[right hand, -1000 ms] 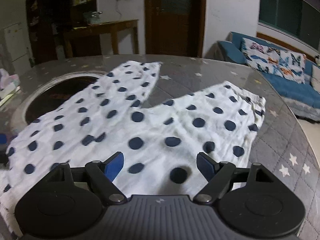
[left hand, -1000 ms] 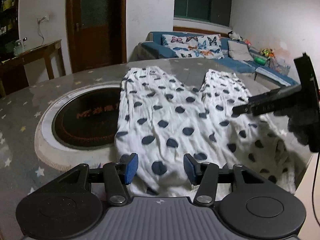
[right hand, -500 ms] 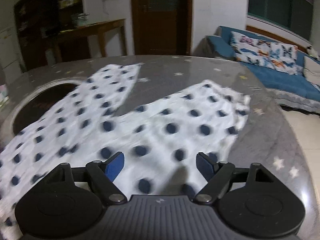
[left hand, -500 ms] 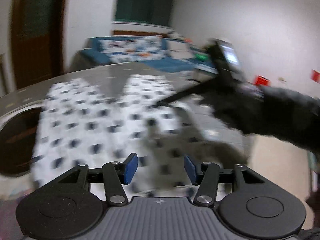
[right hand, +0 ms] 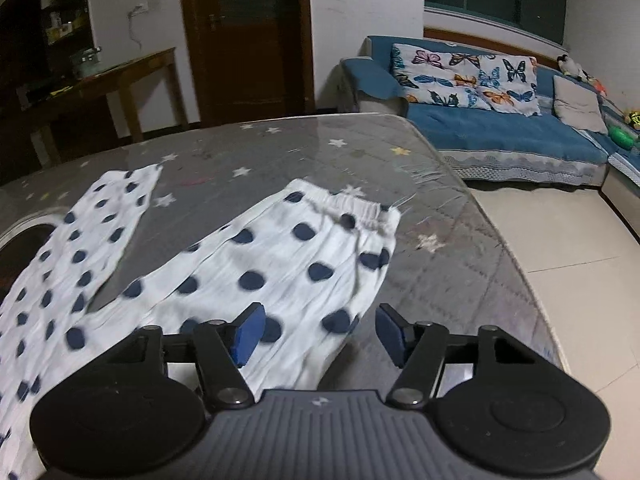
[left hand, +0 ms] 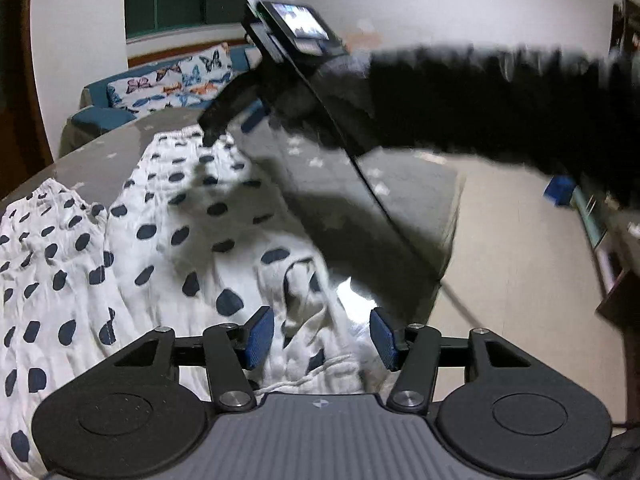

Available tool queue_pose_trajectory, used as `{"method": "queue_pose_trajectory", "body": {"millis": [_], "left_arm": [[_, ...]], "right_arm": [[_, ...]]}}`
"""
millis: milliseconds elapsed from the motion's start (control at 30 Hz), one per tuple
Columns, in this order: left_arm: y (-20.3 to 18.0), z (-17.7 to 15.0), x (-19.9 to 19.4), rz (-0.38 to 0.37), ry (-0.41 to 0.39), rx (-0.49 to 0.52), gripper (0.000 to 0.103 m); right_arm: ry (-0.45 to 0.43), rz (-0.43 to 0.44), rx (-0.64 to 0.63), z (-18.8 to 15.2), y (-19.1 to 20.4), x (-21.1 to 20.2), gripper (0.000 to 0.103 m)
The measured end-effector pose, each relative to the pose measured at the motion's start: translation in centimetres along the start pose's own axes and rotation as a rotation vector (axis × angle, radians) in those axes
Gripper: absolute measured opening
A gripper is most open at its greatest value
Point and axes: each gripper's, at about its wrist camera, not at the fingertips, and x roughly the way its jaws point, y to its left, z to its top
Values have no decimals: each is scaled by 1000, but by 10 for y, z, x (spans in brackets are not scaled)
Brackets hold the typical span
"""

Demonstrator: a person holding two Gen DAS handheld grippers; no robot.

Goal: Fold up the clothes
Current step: 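Grasp the trouser waistband edge with the right gripper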

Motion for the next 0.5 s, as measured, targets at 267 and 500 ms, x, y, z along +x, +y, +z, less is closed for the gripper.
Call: {"method": "queue_pose_trajectory", "body": {"millis": [267, 500], "left_arm": [[3, 1, 10, 1, 30, 26, 33], [17, 5, 7, -35, 13, -34, 15]], "right_arm": [[4, -31, 42, 23, -14, 33, 54], [10, -78, 90, 37, -25, 63, 42]]}}
